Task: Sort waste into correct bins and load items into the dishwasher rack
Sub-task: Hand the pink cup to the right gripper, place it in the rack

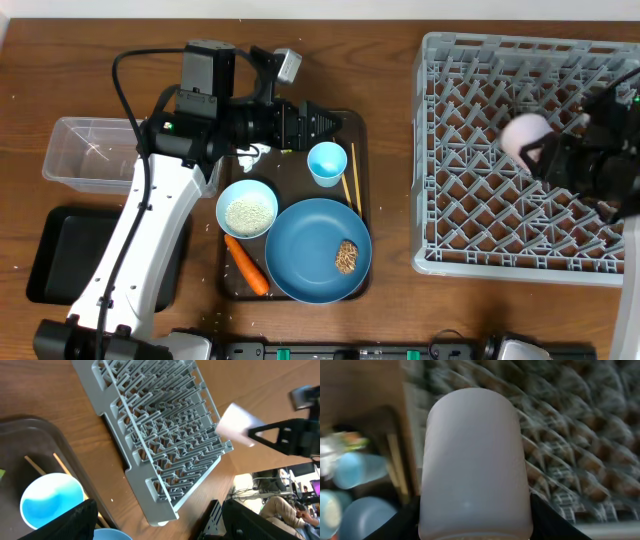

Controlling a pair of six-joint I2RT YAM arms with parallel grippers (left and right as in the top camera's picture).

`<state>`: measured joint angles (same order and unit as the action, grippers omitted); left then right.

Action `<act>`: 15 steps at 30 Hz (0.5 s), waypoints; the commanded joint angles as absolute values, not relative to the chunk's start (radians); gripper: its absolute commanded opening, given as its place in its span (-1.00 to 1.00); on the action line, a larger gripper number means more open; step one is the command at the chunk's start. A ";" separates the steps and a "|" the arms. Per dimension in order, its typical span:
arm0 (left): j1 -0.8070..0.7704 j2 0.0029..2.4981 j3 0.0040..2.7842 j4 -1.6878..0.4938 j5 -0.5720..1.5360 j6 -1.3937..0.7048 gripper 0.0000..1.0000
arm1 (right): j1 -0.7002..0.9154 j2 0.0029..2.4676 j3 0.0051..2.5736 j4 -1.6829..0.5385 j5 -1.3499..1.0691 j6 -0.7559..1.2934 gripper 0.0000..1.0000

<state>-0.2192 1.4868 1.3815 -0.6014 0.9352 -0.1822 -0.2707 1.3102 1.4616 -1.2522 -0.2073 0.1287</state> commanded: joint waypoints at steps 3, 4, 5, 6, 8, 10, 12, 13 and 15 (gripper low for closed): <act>-0.219 1.493 1.393 -0.609 0.925 -0.169 0.61 | -0.339 1.428 1.472 -1.274 -0.043 0.214 -0.10; -0.219 1.493 1.393 -0.614 0.925 -0.169 0.61 | -0.355 1.447 1.472 -1.273 -0.032 0.214 -0.10; -0.219 1.493 1.393 -0.619 0.925 -0.169 0.61 | -0.378 1.467 1.472 -1.271 -0.028 0.213 -0.11; -0.219 1.493 1.393 -0.626 0.925 -0.169 0.61 | -0.403 1.483 1.472 -1.269 -0.026 0.217 -0.11; -0.219 1.493 1.393 -0.638 0.924 -0.168 0.61 | -0.461 1.510 1.472 -1.259 -0.026 0.217 -0.11; -0.219 1.493 1.393 -0.646 0.921 -0.164 0.61 | -0.518 1.527 1.472 -1.248 -0.028 0.218 -0.11; -0.219 1.493 1.393 -0.650 0.922 -0.164 0.61 | -0.584 1.536 1.472 -1.238 -0.047 0.224 -0.11; -0.219 1.493 1.393 -0.651 0.921 -0.164 0.61 | -0.620 1.538 1.472 -1.235 -0.069 0.224 -0.10; -0.219 1.493 1.393 -0.651 0.921 -0.164 0.60 | -0.680 1.538 1.472 -1.227 -0.101 0.224 -0.10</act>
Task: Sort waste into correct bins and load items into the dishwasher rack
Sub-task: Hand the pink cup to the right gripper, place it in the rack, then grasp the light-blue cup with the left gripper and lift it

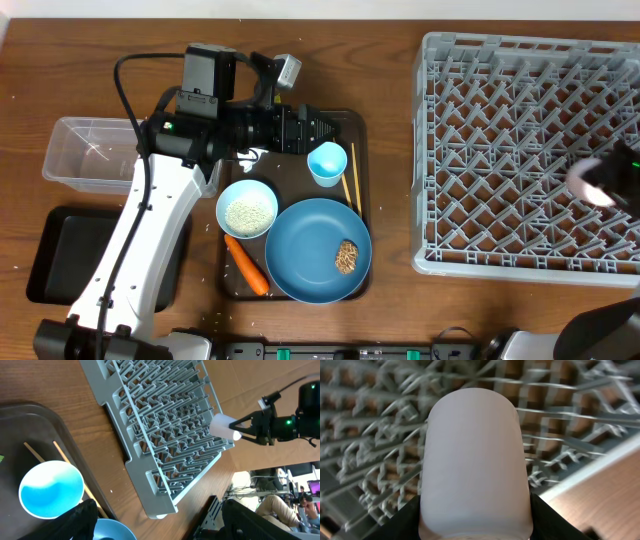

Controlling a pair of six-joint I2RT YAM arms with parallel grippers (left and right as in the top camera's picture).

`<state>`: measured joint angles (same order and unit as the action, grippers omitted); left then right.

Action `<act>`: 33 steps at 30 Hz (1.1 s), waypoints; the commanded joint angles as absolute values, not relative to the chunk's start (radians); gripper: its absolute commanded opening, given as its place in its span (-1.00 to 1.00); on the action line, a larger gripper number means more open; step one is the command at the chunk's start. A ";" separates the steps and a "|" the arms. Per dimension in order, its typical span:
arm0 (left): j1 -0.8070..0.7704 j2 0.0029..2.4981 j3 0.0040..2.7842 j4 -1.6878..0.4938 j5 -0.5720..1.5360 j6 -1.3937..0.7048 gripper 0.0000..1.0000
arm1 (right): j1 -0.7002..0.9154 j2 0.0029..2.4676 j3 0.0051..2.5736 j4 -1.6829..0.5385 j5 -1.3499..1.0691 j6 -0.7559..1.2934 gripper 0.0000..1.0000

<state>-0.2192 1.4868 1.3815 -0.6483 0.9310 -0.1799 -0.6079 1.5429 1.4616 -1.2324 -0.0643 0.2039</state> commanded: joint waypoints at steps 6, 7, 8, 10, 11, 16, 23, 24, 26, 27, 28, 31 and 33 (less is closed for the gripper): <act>-0.220 1.493 1.393 -0.651 0.921 -0.152 0.61 | -0.801 1.547 1.472 -1.185 -0.196 0.225 -0.07; -0.220 1.493 1.393 -0.651 0.921 -0.150 0.61 | -0.808 1.552 1.472 -1.175 -0.197 0.236 -0.07; -0.220 1.493 1.393 -0.651 0.921 -0.150 0.60 | -0.813 1.561 1.472 -1.159 -0.188 0.250 -0.08; -0.219 1.493 1.393 -0.651 0.921 -0.150 0.60 | -0.813 1.577 1.472 -1.134 -0.185 0.271 -0.06; -0.219 1.493 1.393 -0.651 0.921 -0.150 0.61 | -0.813 1.587 1.472 -1.124 -0.184 0.282 -0.07; -0.220 1.493 1.393 -0.652 0.921 -0.150 0.61 | -0.813 1.646 1.472 -1.104 -0.190 0.329 0.01; -0.220 1.493 1.393 -0.654 0.903 -0.150 0.61 | -0.813 1.706 1.472 -1.057 -0.221 0.344 0.27; -0.219 1.493 1.393 -0.654 0.903 -0.150 0.61 | -0.813 1.708 1.472 -1.055 -0.233 0.344 0.36; -0.220 1.493 1.393 -0.654 0.903 -0.150 0.61 | -0.813 1.706 1.474 -1.053 -0.245 0.344 0.46; -0.220 1.493 1.393 -0.654 0.903 -0.150 0.60 | -0.813 1.703 1.477 -1.055 -0.263 0.344 0.49; -0.219 1.493 1.393 -0.655 0.902 -0.150 0.60 | -0.814 1.699 1.480 -1.057 -0.279 0.344 0.52; -0.220 1.492 1.393 -0.673 0.832 -0.150 0.61 | -0.814 1.670 1.497 -1.063 -0.355 0.327 0.55; -0.223 1.493 1.393 -0.706 0.727 -0.150 0.60 | -0.810 1.633 1.507 -1.063 -0.446 0.295 0.56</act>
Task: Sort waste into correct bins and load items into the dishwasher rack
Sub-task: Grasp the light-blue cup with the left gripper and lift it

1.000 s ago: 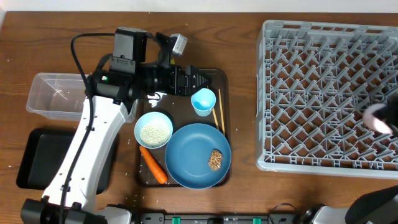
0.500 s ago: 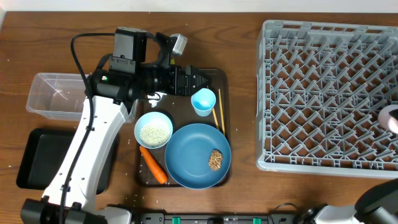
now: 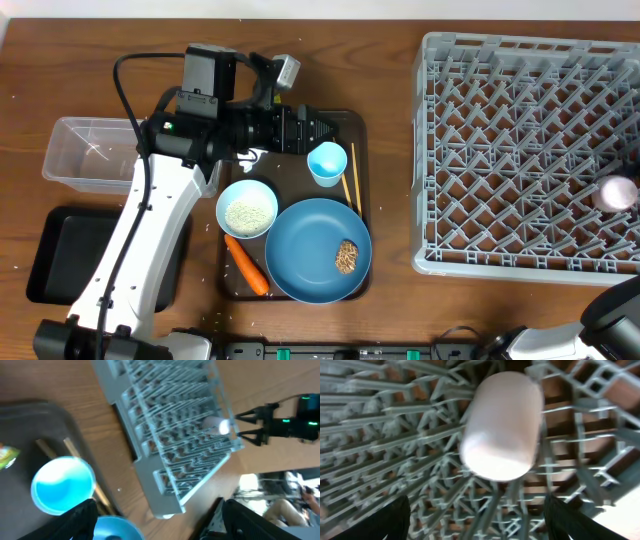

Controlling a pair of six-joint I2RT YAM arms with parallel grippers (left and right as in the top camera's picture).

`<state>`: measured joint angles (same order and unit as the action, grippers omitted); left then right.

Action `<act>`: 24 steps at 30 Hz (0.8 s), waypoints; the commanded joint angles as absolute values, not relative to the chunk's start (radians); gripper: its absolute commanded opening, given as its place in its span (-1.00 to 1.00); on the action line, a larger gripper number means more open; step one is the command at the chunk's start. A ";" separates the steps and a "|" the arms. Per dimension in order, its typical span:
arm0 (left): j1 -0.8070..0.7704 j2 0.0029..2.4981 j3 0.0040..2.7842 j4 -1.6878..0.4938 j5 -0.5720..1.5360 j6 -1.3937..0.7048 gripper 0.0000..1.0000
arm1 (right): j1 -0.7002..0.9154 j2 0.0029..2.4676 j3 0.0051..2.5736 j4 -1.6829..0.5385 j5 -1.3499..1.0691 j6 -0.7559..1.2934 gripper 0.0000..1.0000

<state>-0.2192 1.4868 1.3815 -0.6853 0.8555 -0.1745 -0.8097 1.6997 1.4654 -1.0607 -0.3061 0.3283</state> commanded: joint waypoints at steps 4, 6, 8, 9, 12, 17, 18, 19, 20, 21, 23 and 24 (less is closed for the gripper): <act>-0.262 1.494 1.393 -0.777 0.462 -0.117 0.61 | -0.768 1.513 1.511 -1.061 -0.604 0.225 0.57; -0.290 1.500 1.390 -0.791 0.355 -0.101 0.60 | -0.722 1.445 1.511 -1.067 -0.633 0.184 0.57; -0.316 1.511 1.381 -0.793 0.265 -0.101 0.60 | -0.653 1.377 1.511 -1.082 -0.632 0.144 0.58; -0.329 1.522 1.375 -0.791 0.233 -0.101 0.60 | -0.621 1.353 1.511 -1.088 -0.627 0.136 0.58; -0.352 1.578 1.363 -0.780 0.215 -0.101 0.50 | -0.505 1.287 1.511 -1.103 -0.586 0.138 0.58; -0.359 1.724 1.363 -0.729 0.215 -0.112 0.16 | -0.355 1.255 1.511 -1.118 -0.528 0.142 0.58; -0.359 1.752 1.363 -0.718 0.215 -0.118 0.11 | -0.340 1.255 1.510 -1.123 -0.526 0.144 0.59; -0.359 1.773 1.363 -0.709 0.215 -0.127 0.11 | -0.325 1.256 1.508 -1.128 -0.526 0.144 0.59; -0.359 1.794 1.363 -0.698 0.216 -0.133 0.10 | -0.313 1.257 1.507 -1.134 -0.526 0.144 0.59; -0.359 1.812 1.363 -0.691 0.216 -0.133 0.08 | -0.305 1.257 1.505 -1.139 -0.525 0.144 0.59; -0.360 1.835 1.363 -0.686 0.215 -0.132 0.04 | -0.295 1.257 1.502 -1.143 -0.519 0.144 0.59; -0.360 1.846 1.363 -0.687 0.216 -0.132 0.03 | -0.293 1.257 1.502 -1.144 -0.519 0.144 0.58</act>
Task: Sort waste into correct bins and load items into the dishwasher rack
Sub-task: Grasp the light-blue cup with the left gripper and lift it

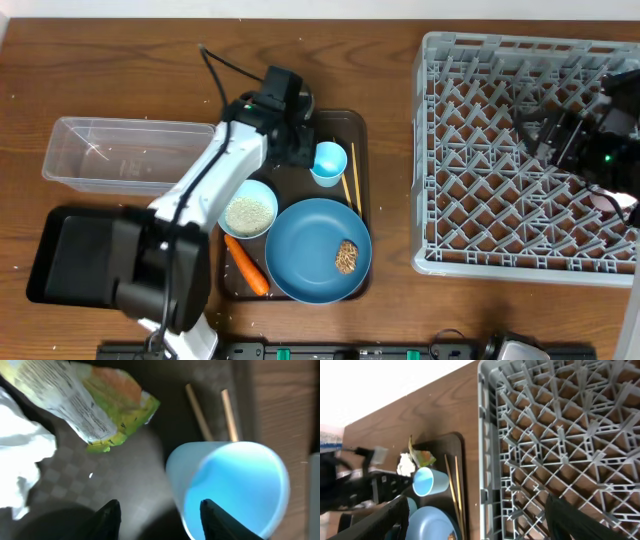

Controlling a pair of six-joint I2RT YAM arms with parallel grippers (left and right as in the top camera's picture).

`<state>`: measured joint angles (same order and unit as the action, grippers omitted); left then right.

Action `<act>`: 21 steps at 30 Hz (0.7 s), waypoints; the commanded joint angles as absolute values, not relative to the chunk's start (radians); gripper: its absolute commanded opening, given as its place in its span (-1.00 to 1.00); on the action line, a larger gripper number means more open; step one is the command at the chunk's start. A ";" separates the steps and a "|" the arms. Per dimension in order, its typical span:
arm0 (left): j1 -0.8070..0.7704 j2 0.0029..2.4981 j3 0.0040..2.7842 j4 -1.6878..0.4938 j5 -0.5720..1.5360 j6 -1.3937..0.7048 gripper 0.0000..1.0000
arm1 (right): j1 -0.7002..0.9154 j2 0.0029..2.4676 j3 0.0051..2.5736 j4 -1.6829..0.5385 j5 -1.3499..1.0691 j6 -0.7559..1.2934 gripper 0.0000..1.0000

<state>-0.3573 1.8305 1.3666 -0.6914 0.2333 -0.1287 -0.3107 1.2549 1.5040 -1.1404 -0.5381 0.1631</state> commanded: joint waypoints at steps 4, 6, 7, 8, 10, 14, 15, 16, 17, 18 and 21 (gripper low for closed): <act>-0.360 1.888 1.363 -0.687 0.216 -0.132 -0.26 | -0.294 1.257 1.502 -1.144 -0.519 0.144 0.58; -0.360 1.902 1.363 -0.688 0.216 -0.132 -0.51 | -0.294 1.257 1.502 -1.144 -0.519 0.144 0.58; -0.360 1.903 1.363 -0.691 0.216 -0.132 -0.69 | -0.293 1.257 1.502 -1.144 -0.511 0.144 0.57; -0.360 1.904 1.364 -0.691 0.216 -0.132 -0.83 | -0.293 1.257 1.502 -1.141 -0.491 0.144 0.57; -0.357 1.894 1.374 -0.699 0.231 -0.132 -0.88 | -0.294 1.257 1.502 -1.137 -0.422 0.140 0.57; -0.338 1.837 1.442 -0.771 0.310 -0.132 -0.87 | -0.293 1.258 1.501 -1.141 -0.397 0.140 0.57; -0.332 1.817 1.461 -0.789 0.327 -0.132 -0.88 | -0.293 1.258 1.501 -1.141 -0.406 0.135 0.57; -0.324 1.795 1.479 -0.805 0.347 -0.132 -0.88 | -0.293 1.259 1.500 -1.140 -0.430 0.110 0.57; -0.314 1.770 1.494 -0.817 0.376 -0.132 -0.88 | -0.293 1.259 1.499 -1.140 -0.459 0.085 0.56; -0.299 1.741 1.507 -0.824 0.422 -0.132 -0.88 | -0.293 1.259 1.496 -1.139 -0.501 0.052 0.57; -0.249 1.667 1.518 -0.814 0.611 -0.132 -0.88 | -0.293 1.264 1.486 -1.137 -0.647 -0.055 0.55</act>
<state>-0.2935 1.7691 1.4696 -0.8165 0.4088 -0.1337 -0.3035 1.2549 1.5002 -1.1389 -0.4992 0.0704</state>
